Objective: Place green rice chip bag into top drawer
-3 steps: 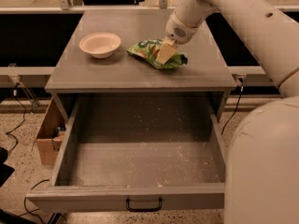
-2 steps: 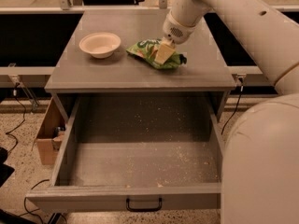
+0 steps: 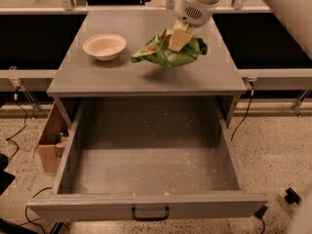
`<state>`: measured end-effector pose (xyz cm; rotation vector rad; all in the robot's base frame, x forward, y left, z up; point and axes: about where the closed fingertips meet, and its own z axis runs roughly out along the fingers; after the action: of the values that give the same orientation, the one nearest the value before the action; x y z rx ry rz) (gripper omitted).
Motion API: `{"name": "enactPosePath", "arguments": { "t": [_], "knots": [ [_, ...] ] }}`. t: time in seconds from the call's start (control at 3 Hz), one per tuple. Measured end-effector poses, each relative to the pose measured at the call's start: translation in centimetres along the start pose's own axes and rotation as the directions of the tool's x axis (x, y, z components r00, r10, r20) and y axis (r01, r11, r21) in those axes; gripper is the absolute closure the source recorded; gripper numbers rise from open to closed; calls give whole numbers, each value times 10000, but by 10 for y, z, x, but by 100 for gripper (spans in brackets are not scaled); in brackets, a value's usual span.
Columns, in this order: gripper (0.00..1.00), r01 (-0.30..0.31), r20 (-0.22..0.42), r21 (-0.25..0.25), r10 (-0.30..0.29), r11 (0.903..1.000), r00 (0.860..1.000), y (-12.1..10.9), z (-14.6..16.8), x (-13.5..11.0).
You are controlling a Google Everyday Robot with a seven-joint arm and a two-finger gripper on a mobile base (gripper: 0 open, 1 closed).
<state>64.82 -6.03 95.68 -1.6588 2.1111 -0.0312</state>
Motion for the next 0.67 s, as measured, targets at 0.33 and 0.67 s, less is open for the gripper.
{"name": "enactPosePath", "arguments": {
  "t": [0.33,0.67],
  "knots": [
    [100,245,179,395,-252,9989,9995,36,-64,-1],
    [100,201,758,-98,-193,9997,9969,84,-76,9]
  ]
}}
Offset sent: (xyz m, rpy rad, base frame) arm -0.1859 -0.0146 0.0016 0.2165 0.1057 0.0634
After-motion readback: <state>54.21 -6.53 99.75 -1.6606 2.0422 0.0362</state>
